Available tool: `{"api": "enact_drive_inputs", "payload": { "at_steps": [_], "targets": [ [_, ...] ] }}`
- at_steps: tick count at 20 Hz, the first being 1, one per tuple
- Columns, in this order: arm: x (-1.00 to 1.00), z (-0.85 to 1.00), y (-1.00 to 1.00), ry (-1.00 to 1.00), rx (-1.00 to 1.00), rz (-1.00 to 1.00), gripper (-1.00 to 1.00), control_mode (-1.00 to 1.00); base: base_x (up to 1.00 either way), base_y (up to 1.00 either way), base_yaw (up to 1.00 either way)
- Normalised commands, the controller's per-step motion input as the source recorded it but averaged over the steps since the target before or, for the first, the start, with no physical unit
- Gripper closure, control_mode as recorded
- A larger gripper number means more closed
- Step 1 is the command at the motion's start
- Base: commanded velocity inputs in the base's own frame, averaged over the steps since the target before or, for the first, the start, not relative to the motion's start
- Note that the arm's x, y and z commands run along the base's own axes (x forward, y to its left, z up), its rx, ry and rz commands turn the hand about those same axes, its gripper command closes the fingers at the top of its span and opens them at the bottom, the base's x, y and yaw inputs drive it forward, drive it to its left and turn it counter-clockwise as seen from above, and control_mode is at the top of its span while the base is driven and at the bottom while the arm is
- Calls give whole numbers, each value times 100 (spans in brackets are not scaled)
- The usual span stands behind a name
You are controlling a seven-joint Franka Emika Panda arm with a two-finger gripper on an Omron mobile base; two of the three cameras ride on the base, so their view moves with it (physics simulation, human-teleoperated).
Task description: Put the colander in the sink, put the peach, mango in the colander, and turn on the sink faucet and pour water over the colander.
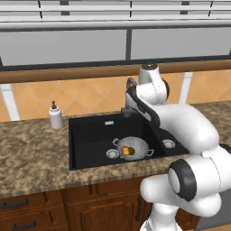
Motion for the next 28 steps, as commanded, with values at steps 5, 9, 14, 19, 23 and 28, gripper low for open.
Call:
{"api": "enact_drive_inputs", "payload": {
  "at_steps": [5, 9, 14, 19, 23, 28],
  "targets": [
    [12, 51, -63, 0, 25, 0, -100, -100, 0, 0, 0],
    [8, 19, -81, 0, 32, 0, -100, -100, 0, 0, 0],
    [18, -7, -63, -5, 31, 0, -100, -100, 0, 0, 0],
    [42, -34, -22, -2, 20, -2, -100, -100, 0, 0, 0],
    [18, -59, -5, -17, 31, -12, -100, -100, 0, 0, 0],
    [1, -50, -5, -18, 40, -16, -100, -100, 0, 0, 0]
  ]
}}
